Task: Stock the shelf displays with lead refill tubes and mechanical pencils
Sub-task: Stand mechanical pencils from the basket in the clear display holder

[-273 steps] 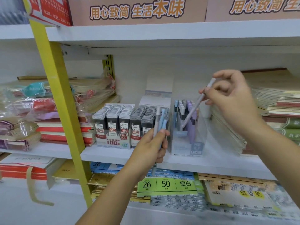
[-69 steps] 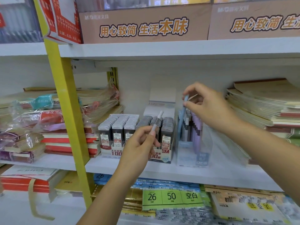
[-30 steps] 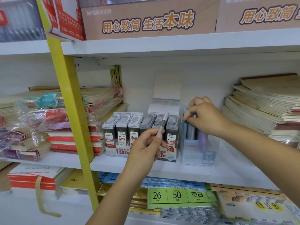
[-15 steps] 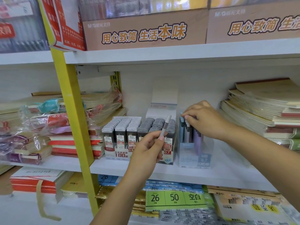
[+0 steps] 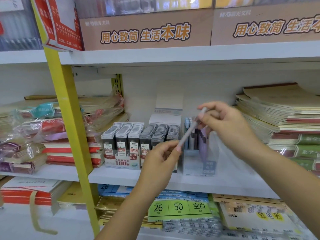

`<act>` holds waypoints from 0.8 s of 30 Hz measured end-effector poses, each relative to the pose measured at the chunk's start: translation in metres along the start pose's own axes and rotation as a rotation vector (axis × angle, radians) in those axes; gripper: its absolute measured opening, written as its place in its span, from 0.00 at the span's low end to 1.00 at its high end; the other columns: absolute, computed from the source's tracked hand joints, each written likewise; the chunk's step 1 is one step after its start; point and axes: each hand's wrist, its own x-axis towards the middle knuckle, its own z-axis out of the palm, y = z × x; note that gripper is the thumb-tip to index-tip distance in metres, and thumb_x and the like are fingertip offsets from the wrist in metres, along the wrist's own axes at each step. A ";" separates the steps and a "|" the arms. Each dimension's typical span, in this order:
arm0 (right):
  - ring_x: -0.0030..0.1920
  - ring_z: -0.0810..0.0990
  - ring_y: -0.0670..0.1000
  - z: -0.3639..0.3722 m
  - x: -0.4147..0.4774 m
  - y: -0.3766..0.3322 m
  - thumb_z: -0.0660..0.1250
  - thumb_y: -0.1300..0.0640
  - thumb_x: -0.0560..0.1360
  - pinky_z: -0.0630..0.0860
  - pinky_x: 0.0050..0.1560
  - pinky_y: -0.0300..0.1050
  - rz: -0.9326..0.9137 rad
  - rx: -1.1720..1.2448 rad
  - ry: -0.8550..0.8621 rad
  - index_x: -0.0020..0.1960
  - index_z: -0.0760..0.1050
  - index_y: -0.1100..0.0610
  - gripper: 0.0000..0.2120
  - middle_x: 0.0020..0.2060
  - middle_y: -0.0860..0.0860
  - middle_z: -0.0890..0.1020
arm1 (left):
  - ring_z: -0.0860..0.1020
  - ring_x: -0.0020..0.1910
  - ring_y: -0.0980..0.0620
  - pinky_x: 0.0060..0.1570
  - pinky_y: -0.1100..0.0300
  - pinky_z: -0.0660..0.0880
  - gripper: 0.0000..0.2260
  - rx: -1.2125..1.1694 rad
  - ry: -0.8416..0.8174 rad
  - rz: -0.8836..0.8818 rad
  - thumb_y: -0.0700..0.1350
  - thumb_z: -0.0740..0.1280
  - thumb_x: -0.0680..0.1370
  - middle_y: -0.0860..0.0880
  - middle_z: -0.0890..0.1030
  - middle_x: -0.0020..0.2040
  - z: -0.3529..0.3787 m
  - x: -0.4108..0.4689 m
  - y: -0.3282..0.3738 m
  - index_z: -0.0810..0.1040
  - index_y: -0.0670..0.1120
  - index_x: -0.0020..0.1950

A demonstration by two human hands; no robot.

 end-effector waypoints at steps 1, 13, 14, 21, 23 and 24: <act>0.38 0.83 0.46 -0.009 0.002 -0.002 0.67 0.64 0.77 0.76 0.37 0.37 -0.055 -0.025 0.050 0.50 0.77 0.50 0.09 0.39 0.50 0.85 | 0.78 0.49 0.56 0.49 0.62 0.77 0.08 0.205 0.072 0.097 0.47 0.68 0.80 0.57 0.81 0.49 -0.001 0.001 -0.005 0.82 0.57 0.56; 0.42 0.76 0.40 -0.020 0.020 0.023 0.67 0.55 0.76 0.67 0.41 0.33 -0.235 -0.805 -0.100 0.51 0.73 0.40 0.10 0.42 0.43 0.77 | 0.67 0.75 0.47 0.76 0.40 0.56 0.15 1.005 0.072 0.551 0.51 0.70 0.78 0.49 0.75 0.71 0.001 0.010 -0.034 0.80 0.53 0.64; 0.43 0.76 0.41 -0.018 0.021 0.025 0.67 0.54 0.76 0.67 0.42 0.34 -0.213 -0.836 -0.125 0.51 0.73 0.40 0.10 0.43 0.43 0.76 | 0.67 0.75 0.46 0.76 0.41 0.55 0.15 1.010 0.072 0.554 0.51 0.71 0.77 0.49 0.76 0.71 0.001 0.010 -0.035 0.80 0.53 0.64; 0.46 0.75 0.41 -0.013 0.023 0.030 0.69 0.55 0.75 0.65 0.45 0.27 -0.175 -0.832 -0.127 0.53 0.78 0.46 0.08 0.42 0.41 0.74 | 0.66 0.75 0.47 0.77 0.43 0.52 0.15 0.985 0.054 0.541 0.51 0.68 0.78 0.49 0.75 0.72 -0.001 0.011 -0.033 0.80 0.54 0.65; 0.48 0.75 0.41 -0.012 0.022 0.029 0.69 0.55 0.75 0.66 0.45 0.28 -0.184 -0.802 -0.115 0.52 0.77 0.45 0.08 0.41 0.41 0.75 | 0.66 0.76 0.47 0.77 0.43 0.52 0.14 0.969 0.051 0.538 0.51 0.68 0.79 0.49 0.74 0.72 -0.001 0.011 -0.034 0.80 0.54 0.65; 0.48 0.75 0.41 -0.011 0.021 0.029 0.70 0.55 0.75 0.67 0.44 0.30 -0.188 -0.788 -0.110 0.52 0.75 0.44 0.09 0.40 0.40 0.76 | 0.66 0.76 0.47 0.77 0.43 0.51 0.14 0.964 0.051 0.539 0.51 0.68 0.79 0.49 0.74 0.72 -0.001 0.011 -0.034 0.80 0.54 0.65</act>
